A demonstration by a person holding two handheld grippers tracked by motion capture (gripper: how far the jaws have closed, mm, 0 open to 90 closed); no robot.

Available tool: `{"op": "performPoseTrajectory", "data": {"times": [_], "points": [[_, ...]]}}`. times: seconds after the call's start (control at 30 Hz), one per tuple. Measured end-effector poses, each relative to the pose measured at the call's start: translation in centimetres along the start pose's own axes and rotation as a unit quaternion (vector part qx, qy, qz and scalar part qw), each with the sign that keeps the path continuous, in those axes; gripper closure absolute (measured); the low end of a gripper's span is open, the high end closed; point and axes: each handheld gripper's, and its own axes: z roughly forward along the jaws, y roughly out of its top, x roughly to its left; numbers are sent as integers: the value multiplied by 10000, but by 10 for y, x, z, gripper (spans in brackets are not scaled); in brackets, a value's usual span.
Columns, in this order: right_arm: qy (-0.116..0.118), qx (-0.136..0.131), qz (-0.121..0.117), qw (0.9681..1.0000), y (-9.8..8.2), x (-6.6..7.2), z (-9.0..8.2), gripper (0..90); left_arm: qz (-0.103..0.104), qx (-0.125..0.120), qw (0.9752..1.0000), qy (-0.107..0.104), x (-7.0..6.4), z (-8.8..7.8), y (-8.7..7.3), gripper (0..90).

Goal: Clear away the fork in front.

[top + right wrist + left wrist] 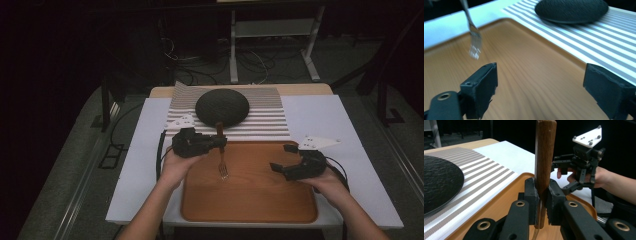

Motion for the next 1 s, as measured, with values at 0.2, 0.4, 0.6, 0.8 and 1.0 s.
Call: {"op": "performPoseTrajectory", "data": {"times": [0.2,0.4,0.6,0.8,1.0], "points": [[-86,141,71,9998,-20,-5,-15,84,-125,10,9999,-18,4,-24,-3,804],[-205,235,102,9995,-36,-7,-28,75,-219,84,9997,-38,1,-44,-10,802],[-283,245,162,9992,-45,-7,-37,75,-333,247,9991,-66,-4,-58,-22,800],[-312,273,169,9990,-44,-9,-35,74,-516,444,9976,-126,-3,-60,-31,798],[-312,254,117,9991,-44,-8,-35,76,-499,479,9976,-48,3,-52,-34,786]]}}
